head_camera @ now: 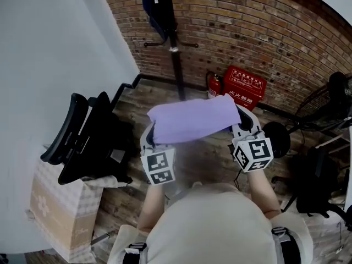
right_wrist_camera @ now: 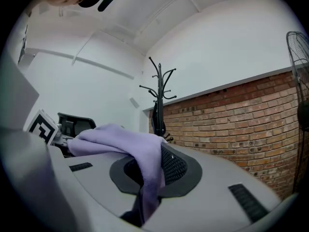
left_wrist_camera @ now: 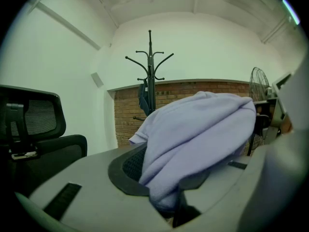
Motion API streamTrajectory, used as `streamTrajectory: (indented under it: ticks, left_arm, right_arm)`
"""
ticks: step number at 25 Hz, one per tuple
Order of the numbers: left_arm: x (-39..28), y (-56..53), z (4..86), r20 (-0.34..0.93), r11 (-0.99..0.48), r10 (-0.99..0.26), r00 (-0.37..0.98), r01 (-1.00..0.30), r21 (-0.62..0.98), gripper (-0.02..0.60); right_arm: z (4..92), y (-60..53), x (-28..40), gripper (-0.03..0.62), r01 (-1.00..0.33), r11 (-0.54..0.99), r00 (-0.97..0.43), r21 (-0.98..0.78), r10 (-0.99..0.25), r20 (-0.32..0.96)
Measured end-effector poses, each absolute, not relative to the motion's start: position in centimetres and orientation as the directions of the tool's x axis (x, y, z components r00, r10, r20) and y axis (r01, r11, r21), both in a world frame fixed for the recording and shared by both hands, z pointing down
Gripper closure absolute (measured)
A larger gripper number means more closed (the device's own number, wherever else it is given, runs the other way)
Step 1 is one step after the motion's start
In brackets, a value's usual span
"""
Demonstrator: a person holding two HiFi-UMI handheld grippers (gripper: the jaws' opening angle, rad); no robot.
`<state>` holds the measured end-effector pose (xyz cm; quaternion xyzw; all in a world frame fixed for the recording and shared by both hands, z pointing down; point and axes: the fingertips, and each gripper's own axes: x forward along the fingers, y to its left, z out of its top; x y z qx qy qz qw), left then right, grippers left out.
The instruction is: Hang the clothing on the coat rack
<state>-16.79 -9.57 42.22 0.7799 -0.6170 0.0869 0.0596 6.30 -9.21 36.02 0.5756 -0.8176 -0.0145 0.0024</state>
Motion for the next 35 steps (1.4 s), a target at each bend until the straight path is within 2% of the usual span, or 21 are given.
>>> streamTrajectory:
  ticks: [18,35]
  left_arm:
    - [-14.8,-18.0,42.4,0.234,-0.292,-0.932,0.277,-0.956,-0.031,0.488]
    - [-11.3,-32.5,39.6,0.22,-0.245,-0.95,0.22,-0.965,-0.092,0.488]
  right_arm:
    - [35.3,-17.5,8.0,0.572,-0.947,0.318,-0.319,0.048,-0.947,-0.024]
    - [31.9,-35.1,11.0,0.572,-0.905,0.417,-0.423,0.082,-0.903,-0.079]
